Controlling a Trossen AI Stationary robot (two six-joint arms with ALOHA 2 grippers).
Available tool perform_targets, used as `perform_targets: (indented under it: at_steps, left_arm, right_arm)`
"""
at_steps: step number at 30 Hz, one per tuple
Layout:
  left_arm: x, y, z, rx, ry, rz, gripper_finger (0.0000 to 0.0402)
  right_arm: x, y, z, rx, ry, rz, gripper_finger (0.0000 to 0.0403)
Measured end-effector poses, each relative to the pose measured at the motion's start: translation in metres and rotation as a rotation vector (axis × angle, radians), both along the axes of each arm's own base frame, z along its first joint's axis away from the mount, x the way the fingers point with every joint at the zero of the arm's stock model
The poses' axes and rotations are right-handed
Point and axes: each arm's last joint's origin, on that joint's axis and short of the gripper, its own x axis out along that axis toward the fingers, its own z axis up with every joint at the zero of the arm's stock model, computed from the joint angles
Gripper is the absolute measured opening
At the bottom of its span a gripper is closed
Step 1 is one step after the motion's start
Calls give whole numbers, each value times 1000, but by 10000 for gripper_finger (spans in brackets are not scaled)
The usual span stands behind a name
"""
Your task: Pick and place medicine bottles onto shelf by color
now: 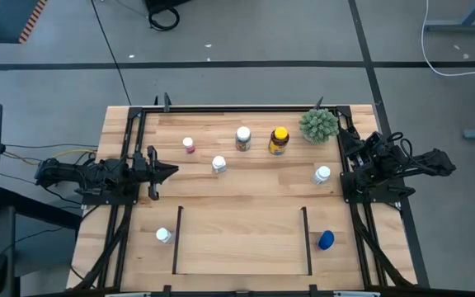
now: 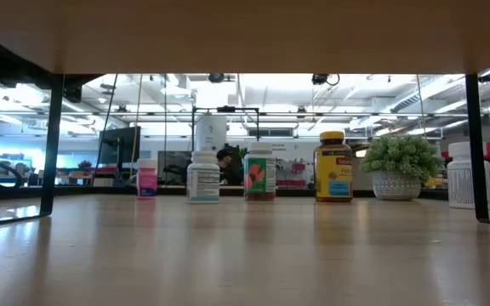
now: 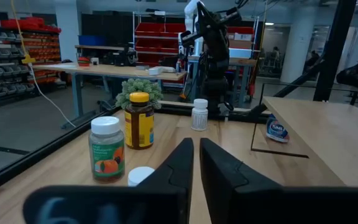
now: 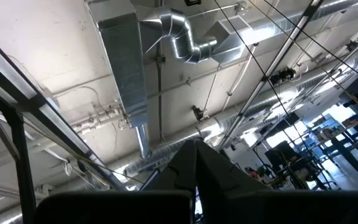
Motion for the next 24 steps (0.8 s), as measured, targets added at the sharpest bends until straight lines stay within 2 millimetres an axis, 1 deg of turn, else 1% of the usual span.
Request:
perform_targets:
  at_steps: [5,6,10,15,18,20,23,24]
  left_arm:
    - [0,0,0,3,1,0,29]
    - [0,0,0,30,6,3,30]
    - [0,0,0,242,48,21,36]
    - [0,1,0,335,72,69,38]
    - [0,2,1,333,73,93,33]
    - [-1,2,4,310,33,103,30]
    - [-4,3,20,93,-176,95,28]
    - [-6,3,24,50,-225,112,28]
  right_arm:
    - [0,0,0,0,0,0,9]
    - [0,0,0,0,0,0,9]
    - [0,0,0,0,0,0,9]
    - [0,0,0,0,0,0,9]
    - [0,0,0,0,0,0,9]
    - [0,0,0,0,-2,-1,9]
    - [-3,-1,5,17,-34,-14,9]
    - [-4,-1,8,19,-45,-14,9]
